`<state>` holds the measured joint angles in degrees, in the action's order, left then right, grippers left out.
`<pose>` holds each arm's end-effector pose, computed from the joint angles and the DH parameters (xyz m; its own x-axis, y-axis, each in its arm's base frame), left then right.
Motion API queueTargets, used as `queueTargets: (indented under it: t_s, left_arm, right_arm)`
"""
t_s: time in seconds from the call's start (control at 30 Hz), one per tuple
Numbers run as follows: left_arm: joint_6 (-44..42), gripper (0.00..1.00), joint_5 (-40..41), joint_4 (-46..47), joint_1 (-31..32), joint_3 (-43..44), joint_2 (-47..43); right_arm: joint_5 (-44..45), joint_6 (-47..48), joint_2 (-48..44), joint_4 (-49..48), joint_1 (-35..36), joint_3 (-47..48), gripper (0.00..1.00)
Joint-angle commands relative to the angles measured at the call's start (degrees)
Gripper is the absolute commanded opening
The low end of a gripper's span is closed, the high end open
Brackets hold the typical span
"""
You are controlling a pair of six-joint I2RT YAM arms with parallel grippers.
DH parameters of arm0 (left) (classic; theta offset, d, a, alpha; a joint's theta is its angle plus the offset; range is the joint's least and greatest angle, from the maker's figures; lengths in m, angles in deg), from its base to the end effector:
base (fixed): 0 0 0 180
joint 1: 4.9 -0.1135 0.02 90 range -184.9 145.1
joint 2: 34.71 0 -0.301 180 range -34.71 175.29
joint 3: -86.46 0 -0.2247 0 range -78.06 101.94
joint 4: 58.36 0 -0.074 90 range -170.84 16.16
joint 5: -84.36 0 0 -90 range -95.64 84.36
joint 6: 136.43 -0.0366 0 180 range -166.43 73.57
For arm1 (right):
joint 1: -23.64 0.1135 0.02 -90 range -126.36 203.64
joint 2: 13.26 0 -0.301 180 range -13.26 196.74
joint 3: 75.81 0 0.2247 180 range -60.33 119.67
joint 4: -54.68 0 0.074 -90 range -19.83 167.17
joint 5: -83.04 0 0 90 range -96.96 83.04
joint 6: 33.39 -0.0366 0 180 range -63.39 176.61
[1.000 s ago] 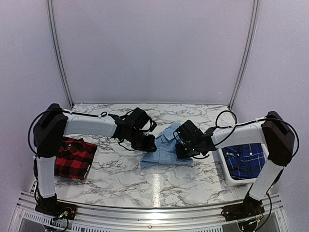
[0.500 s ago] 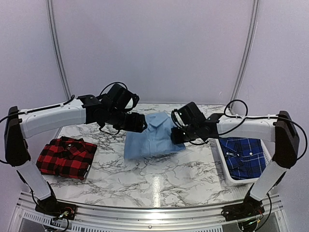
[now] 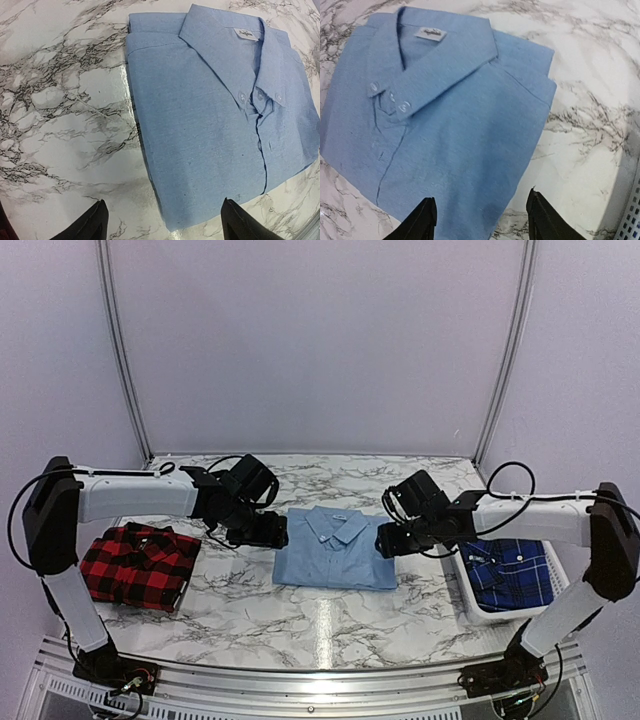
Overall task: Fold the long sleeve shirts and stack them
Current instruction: Place the square-folded shirt at the center of the board, then adjust the square-folded shirt at the center of the board, then move the square-folded shirt to the center of the board.
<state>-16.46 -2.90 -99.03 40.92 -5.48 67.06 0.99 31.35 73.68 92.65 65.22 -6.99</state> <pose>0.2550 -0.2599 0.2650 -0.8389 0.1473 -0.5239 0.3207 0.9116 -0.2573 0.2121 0.1814 0.2527 -0.8173 -0.1601 -0.5535 -0.2773 0.9513 0.1343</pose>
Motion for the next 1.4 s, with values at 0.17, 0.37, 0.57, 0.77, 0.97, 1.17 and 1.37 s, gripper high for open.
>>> queueTargets:
  t_s: [0.17,0.37,0.57,0.77,0.97,1.17,1.37]
  left_arm:
    - [3.8,0.65,-3.9,6.7,-2.7,-3.6,0.0]
    - [3.8,0.63,-6.5,7.8,-2.9,-4.5,0.7]
    - [3.2,0.63,-6.5,7.9,-3.0,-5.3,-0.3]
    - [4.9,0.64,-3.6,7.9,-4.5,-8.0,-5.0]
    - [7.1,0.64,1.9,7.3,-4.9,-11.3,-12.4]
    - [13.1,0.68,15.4,-0.8,-5.2,-14.5,-22.1]
    - [18.9,0.69,21.0,-5.2,-9.5,-22.0,-35.6]
  right_arm:
    - [-2.0,0.1,8.6,-6.5,3.9,9.2,0.48]
    - [-3.0,-1.0,12.6,-12.4,-2.1,3.4,0.47]
    - [-3.6,0.5,15.1,-13.5,-5.7,0.7,0.52]
    - [-1.5,2.5,10.8,-9.5,-3.8,4.4,0.65]
    - [3.5,2.4,10.6,-4.7,4.6,11.6,0.69]
    - [2.5,2.7,17.2,-5.1,9.8,19.6,0.7]
    - [1.5,3.4,24.6,-5.4,12.1,26.1,0.72]
